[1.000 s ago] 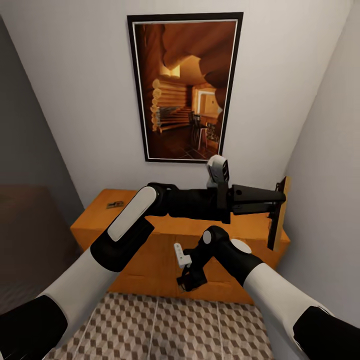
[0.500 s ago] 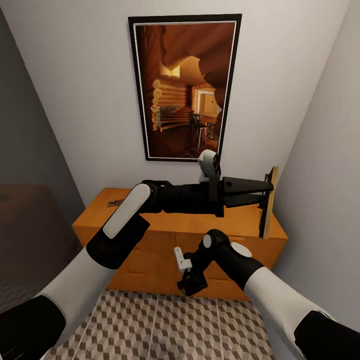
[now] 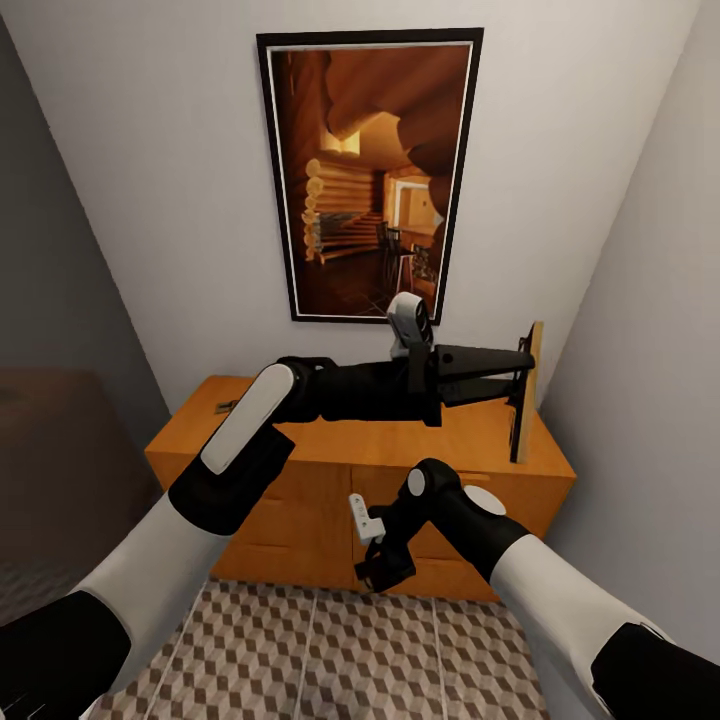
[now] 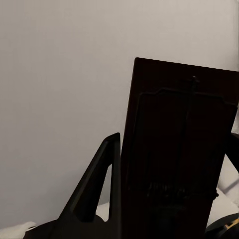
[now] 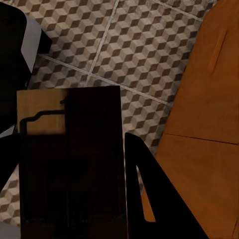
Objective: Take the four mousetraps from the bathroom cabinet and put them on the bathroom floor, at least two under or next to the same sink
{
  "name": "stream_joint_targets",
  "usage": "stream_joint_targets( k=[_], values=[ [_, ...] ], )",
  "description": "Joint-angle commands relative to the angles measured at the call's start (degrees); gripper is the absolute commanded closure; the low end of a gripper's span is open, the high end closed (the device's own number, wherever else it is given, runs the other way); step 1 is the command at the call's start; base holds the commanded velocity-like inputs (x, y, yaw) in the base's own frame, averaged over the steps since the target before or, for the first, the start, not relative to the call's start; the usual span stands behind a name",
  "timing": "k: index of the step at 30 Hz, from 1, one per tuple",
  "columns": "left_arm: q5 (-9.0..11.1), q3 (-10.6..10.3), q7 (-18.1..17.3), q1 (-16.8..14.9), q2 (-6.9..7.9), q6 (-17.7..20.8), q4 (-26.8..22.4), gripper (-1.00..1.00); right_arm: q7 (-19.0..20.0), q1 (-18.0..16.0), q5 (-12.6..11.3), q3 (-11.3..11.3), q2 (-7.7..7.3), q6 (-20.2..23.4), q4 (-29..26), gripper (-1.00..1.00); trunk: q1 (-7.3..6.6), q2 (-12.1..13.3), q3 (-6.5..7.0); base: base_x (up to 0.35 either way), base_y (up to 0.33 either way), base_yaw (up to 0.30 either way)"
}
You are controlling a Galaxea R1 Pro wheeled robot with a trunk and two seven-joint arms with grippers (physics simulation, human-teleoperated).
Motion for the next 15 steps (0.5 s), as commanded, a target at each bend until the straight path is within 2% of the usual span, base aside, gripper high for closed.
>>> stream_joint_targets(
  k=[1, 8, 9, 10, 12, 13, 15],
  values=[
    [-0.68, 0.05, -0.47, -0.07, 0.03, 0.12, 0.03, 1.0, 0.31, -0.06, 0.0, 0.05, -0.16, 0.82, -0.08, 1.0, 0.04, -0.13, -0.13, 0.0, 0.0, 0.0],
    [-0.68, 0.11, -0.5, -0.07, 0.24, 0.25, 0.02, 1.0, 0.45, -0.06, -0.09, -0.28, -1.57, 0.73, -0.09, 1.0, 0.04, -0.13, -0.13, 0.0, 0.0, 0.0],
    [-0.67, 0.15, -0.53, -0.07, 0.97, 0.3, 0.02, 1.0, 0.49, -0.06, -0.11, -1.74, -2.01, 0.73, -0.09, 1.0, 0.04, -0.13, -0.13, 0.0, 0.0, 0.0],
    [-0.67, 0.16, -0.54, -0.07, 1.11, 0.32, 0.02, 1.0, 0.51, -0.06, -0.11, -2.29, -2.08, 0.73, -0.09, 1.0, 0.04, -0.13, -0.13, 0.0, 0.0, 0.0],
    [-0.64, 0.19, -0.55, -0.07, 1.6, 0.38, 0.02, 1.0, 0.55, -0.06, -0.1, -4.91, -2.26, 0.73, -0.06, 1.0, 0.04, -0.13, -0.13, 0.0, 0.0, 0.0],
    [-0.61, 0.2, -0.57, -0.07, 2.55, 0.46, 0.02, 1.0, 0.57, -0.06, -0.04, -6.55, -2.38, 0.73, -0.03, 1.0, 0.04, -0.13, -0.13, 0.0, 0.0, 0.0],
    [-0.6, 0.3, -0.61, -0.07, 3.68, 0.49, 0.02, 1.0, 0.58, -0.06, -0.05, -7.27, -2.91, 0.73, -0.03, 1.0, 0.04, -0.13, -0.13, 0.0, 0.0, 0.0]
  ],
)
